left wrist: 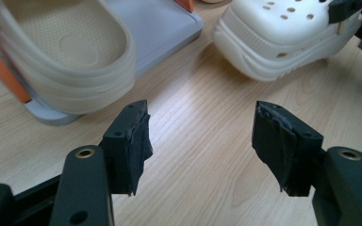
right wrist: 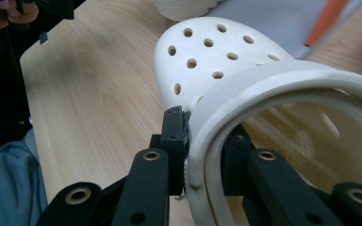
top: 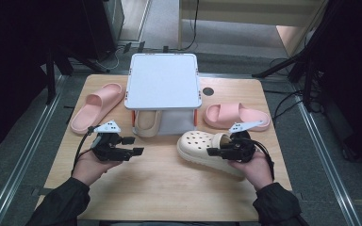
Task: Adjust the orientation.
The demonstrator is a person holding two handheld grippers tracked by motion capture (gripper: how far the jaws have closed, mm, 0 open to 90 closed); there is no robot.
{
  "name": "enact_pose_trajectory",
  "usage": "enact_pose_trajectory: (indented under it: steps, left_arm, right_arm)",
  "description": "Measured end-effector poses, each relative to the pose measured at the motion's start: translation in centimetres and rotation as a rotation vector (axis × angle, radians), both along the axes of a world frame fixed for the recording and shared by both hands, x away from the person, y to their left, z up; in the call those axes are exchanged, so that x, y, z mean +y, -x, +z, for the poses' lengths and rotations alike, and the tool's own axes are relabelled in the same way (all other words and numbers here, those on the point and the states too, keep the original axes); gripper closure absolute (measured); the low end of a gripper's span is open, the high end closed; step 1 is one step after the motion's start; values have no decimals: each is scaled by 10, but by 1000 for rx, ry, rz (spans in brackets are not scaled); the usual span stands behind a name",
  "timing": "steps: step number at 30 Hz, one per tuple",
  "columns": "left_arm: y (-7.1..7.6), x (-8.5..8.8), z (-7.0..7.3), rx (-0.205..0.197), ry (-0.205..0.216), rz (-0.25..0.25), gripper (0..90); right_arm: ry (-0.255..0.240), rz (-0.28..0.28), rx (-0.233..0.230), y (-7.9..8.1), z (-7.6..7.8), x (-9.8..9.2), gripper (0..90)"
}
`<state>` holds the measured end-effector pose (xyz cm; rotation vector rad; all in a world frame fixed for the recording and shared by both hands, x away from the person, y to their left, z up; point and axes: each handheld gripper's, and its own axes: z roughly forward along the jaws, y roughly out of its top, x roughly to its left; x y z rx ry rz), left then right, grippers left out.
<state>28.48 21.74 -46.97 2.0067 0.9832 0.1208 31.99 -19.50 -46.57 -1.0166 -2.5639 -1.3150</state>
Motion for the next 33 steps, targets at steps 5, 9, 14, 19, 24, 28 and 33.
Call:
enact_pose_trajectory:
  steps: [5, 9, 14, 19, 24, 28, 33]
  left_arm:
    - [6, -1, -2, 11, 4, 21, 375]
    - [10, -3, -3, 18, -6, 34, 395]
    - [13, -2, -1, 33, 27, 70, 467]
    - [12, -5, -1, 43, 37, 51, 565]
    - [11, -12, -1, 87, 29, 21, 620]
    - [12, -16, 0, 75, 24, 6, 656]
    - [12, -15, 1, 72, 22, 6, 683]
  right_arm:
    - [9, 42, 1, -4, -1, 29, 768]
    - [1, 65, -4, -6, -1, 48, 768]
    - [8, 88, -6, -8, -4, 66, 767]
    - [32, 114, -9, -9, -12, 83, 766]
    - [52, 127, -9, -7, -19, 91, 764]
    - [70, 158, -35, -4, -20, 93, 726]
    - [42, 157, -44, -4, -14, 83, 621]
